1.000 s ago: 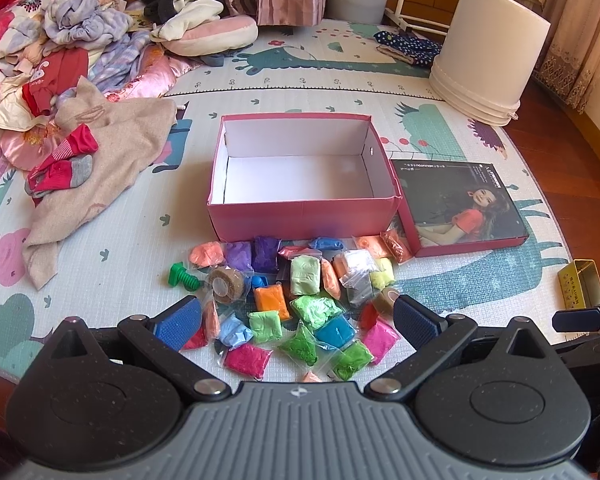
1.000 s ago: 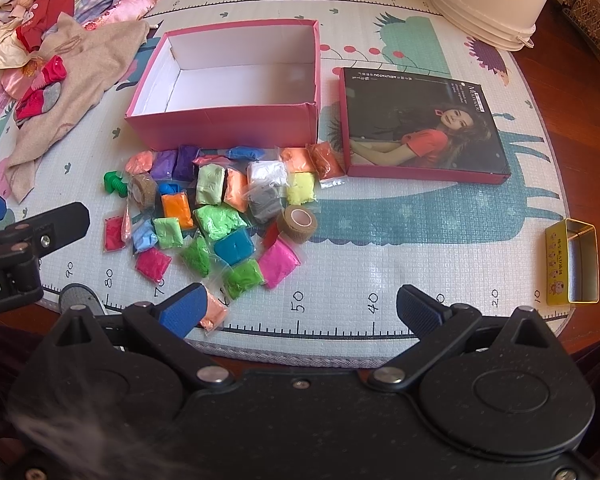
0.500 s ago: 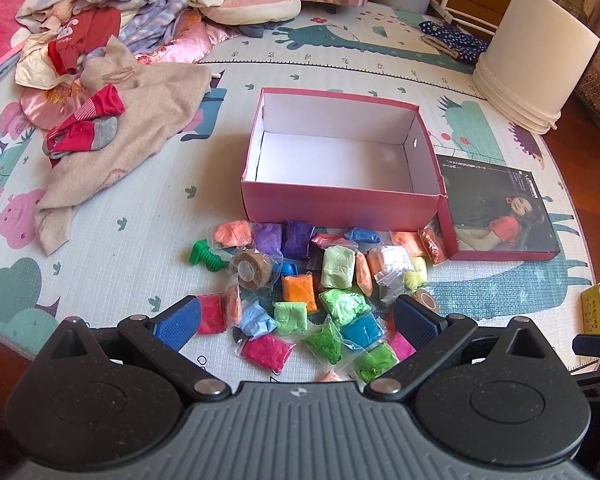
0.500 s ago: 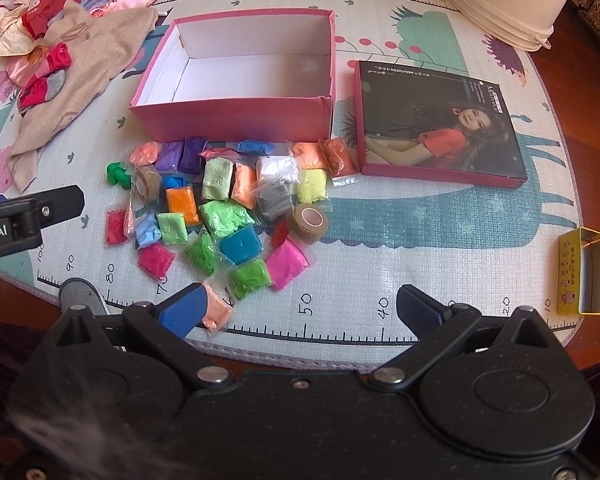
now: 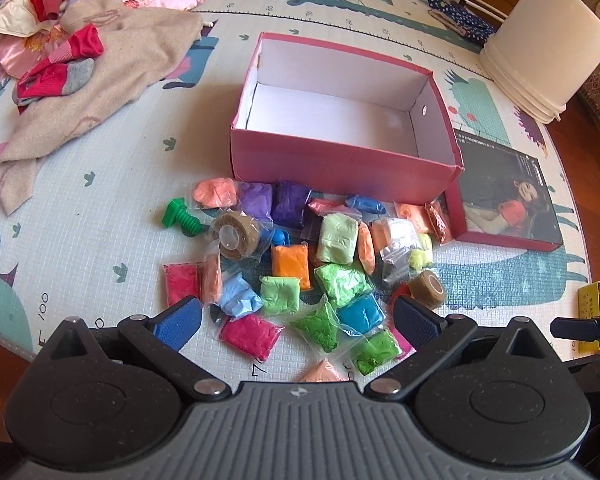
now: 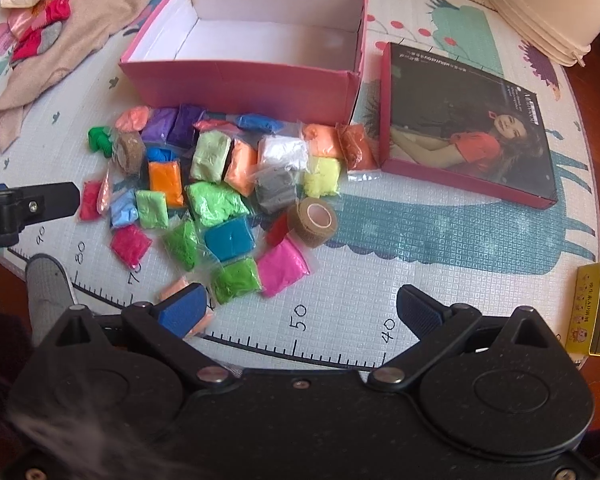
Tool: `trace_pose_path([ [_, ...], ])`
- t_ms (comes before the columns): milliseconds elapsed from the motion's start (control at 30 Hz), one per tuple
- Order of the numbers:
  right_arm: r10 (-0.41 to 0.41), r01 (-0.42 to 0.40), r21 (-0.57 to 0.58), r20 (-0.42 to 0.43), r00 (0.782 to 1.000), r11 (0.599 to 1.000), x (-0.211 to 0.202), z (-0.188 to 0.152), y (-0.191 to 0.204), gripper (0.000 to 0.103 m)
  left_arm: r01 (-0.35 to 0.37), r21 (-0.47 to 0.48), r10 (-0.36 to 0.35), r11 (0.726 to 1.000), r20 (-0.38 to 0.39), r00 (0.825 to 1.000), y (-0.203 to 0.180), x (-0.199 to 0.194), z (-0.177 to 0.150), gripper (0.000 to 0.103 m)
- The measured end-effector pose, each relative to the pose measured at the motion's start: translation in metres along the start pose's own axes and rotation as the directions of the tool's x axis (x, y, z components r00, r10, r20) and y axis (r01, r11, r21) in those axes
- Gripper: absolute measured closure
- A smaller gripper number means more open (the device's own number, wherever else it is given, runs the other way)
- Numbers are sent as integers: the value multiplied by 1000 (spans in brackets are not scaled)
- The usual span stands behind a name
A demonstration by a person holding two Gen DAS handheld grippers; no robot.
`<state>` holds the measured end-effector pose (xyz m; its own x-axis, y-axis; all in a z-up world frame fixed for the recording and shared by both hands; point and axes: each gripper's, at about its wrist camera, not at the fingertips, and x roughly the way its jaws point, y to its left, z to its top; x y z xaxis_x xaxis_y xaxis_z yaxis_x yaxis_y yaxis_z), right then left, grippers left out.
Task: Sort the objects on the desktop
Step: 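Lower the left gripper onto the peach clay packet and close it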
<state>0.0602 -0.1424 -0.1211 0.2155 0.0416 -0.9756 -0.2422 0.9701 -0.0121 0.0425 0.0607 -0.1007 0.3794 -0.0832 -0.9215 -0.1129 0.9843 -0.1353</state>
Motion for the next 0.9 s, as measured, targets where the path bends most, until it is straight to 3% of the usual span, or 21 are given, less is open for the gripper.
trace_pose_path([
  [67, 17, -17, 3, -61, 998, 1000, 15, 2, -3, 1, 17, 30, -16, 999, -52, 999, -3, 15, -6, 1],
  [200, 43, -41, 25, -65, 997, 999, 29, 7, -9, 1, 70, 139, -46, 988, -166, 985, -19, 42, -24, 1],
  [367, 74, -71, 52, -68, 995, 996, 47, 14, -17, 1, 50, 313, 6, 948, -174, 985, -38, 60, -45, 1],
  [533, 46, -46, -4, -69, 997, 999, 68, 16, -10, 1, 67, 353, 3, 933, -193, 981, -40, 76, -58, 1],
  [900, 74, -67, 59, -130, 989, 996, 95, 10, -16, 1, 67, 470, 37, 880, -210, 977, -58, 107, -82, 1],
])
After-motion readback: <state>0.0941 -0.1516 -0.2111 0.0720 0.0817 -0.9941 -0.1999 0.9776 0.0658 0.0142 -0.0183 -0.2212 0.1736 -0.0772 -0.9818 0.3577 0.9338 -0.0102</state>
